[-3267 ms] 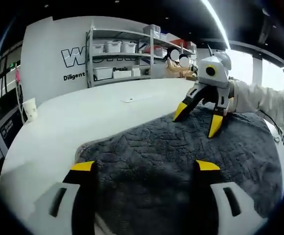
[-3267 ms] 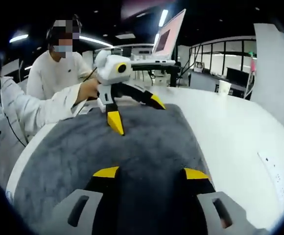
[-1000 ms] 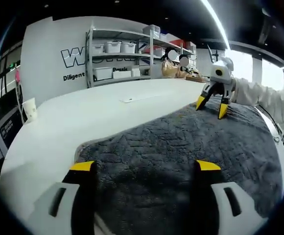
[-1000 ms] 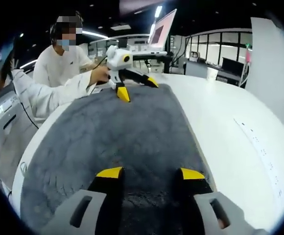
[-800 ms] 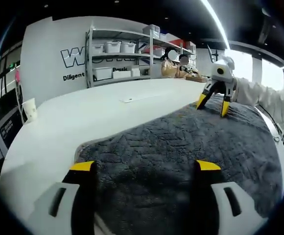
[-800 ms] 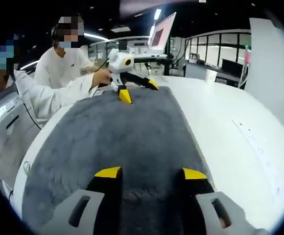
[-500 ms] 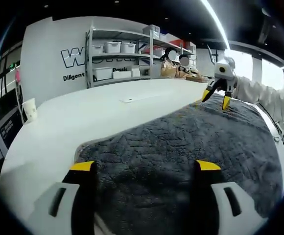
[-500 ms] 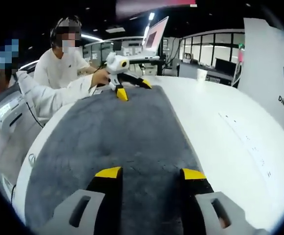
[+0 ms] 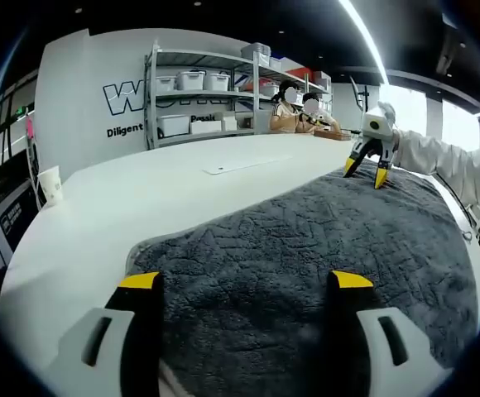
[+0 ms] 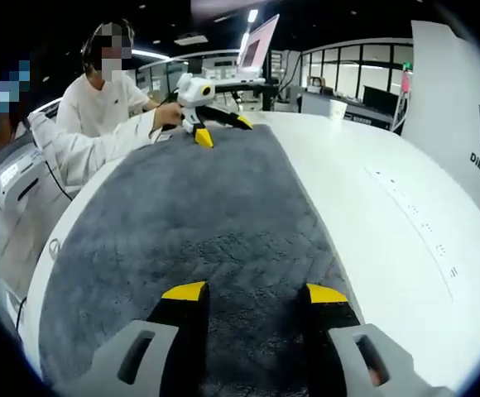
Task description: Open the folded towel by lifting each exposed corner and separating the folded layers until the towel lies flat within the target outline without major curled edges
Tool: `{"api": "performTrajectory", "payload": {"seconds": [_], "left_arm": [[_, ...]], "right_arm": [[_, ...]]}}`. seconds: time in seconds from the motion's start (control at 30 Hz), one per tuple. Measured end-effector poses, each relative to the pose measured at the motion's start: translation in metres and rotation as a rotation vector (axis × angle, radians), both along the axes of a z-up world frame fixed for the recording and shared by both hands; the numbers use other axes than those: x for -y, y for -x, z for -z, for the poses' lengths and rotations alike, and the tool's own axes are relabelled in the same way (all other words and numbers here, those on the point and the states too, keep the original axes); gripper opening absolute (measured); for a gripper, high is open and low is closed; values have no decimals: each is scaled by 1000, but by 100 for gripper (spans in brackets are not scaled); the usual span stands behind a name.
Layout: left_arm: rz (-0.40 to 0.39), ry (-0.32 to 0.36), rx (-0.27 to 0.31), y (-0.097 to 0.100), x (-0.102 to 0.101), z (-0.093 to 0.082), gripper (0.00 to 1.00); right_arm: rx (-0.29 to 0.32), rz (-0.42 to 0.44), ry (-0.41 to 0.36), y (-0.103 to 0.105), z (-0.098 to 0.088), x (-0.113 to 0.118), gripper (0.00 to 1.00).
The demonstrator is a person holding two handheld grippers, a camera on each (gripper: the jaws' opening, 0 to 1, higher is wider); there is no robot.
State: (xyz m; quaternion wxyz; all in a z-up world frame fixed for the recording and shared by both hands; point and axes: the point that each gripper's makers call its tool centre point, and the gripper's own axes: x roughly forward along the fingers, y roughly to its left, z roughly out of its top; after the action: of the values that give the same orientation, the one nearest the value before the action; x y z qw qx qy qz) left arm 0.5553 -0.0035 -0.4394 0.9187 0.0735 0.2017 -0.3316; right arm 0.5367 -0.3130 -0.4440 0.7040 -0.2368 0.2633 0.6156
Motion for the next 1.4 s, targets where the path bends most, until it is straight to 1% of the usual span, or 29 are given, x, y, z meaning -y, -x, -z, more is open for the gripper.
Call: {"api": "performTrajectory", "payload": {"seconds": [0.2, 0.7, 0.9, 1.03, 1.13, 1.23, 1.4], "left_arm": [[0, 0, 1, 0, 0, 0, 80], [1, 1, 1, -1, 0, 0, 81], [2, 0, 2, 0, 0, 1, 81], [2, 0, 1, 0, 0, 1, 81], [2, -1, 1, 0, 0, 1, 81], [2, 0, 1, 0, 0, 0, 81], [1, -1, 1, -1, 0, 0, 81]], "right_arm": [[-3, 5, -15, 0, 0, 3, 40], [-2, 16, -23, 6, 1, 12, 38], [-8, 23, -11, 6, 0, 11, 39], [-5, 18, -8, 8, -1, 11, 42], [2, 28, -12, 7, -7, 15, 45], [4, 38, -31, 8, -14, 21, 44], [11, 62, -12, 8, -14, 39, 43]]}}
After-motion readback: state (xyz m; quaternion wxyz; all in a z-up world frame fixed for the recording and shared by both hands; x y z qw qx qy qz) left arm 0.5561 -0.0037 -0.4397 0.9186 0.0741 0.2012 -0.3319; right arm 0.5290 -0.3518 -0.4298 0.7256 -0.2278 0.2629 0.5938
